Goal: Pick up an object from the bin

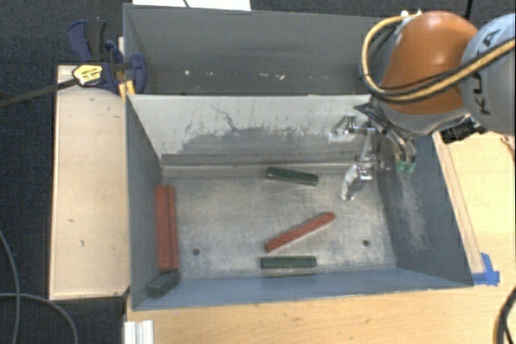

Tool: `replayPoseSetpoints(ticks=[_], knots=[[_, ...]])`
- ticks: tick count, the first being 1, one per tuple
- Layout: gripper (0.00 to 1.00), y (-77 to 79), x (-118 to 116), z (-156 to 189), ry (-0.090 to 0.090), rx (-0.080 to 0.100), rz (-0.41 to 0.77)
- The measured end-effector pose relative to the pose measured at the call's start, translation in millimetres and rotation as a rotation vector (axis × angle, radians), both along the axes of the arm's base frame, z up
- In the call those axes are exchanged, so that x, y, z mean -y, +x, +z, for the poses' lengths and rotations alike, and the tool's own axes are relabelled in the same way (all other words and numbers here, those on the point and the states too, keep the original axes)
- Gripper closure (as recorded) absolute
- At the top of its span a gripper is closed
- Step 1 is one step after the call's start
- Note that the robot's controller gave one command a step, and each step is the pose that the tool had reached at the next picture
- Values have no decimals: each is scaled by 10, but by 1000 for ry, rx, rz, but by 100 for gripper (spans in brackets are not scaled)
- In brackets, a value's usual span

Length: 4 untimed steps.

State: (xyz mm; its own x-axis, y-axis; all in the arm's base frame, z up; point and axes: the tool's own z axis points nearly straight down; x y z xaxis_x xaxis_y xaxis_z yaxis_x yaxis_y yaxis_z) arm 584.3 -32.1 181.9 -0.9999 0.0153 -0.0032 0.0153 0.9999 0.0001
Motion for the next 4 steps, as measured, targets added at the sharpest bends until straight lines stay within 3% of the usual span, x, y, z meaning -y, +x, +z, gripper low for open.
replayPoseSetpoints(ticks=[1, 2, 3, 4], knots=[[0, -133, -144, -455, -1, 3, 115], [100, -377, -459, -1063, -1, 17, 238], [100, -377, -459, -1063, -1, 17, 239], [100, -297, -473, 813, -1, 9, 237]])
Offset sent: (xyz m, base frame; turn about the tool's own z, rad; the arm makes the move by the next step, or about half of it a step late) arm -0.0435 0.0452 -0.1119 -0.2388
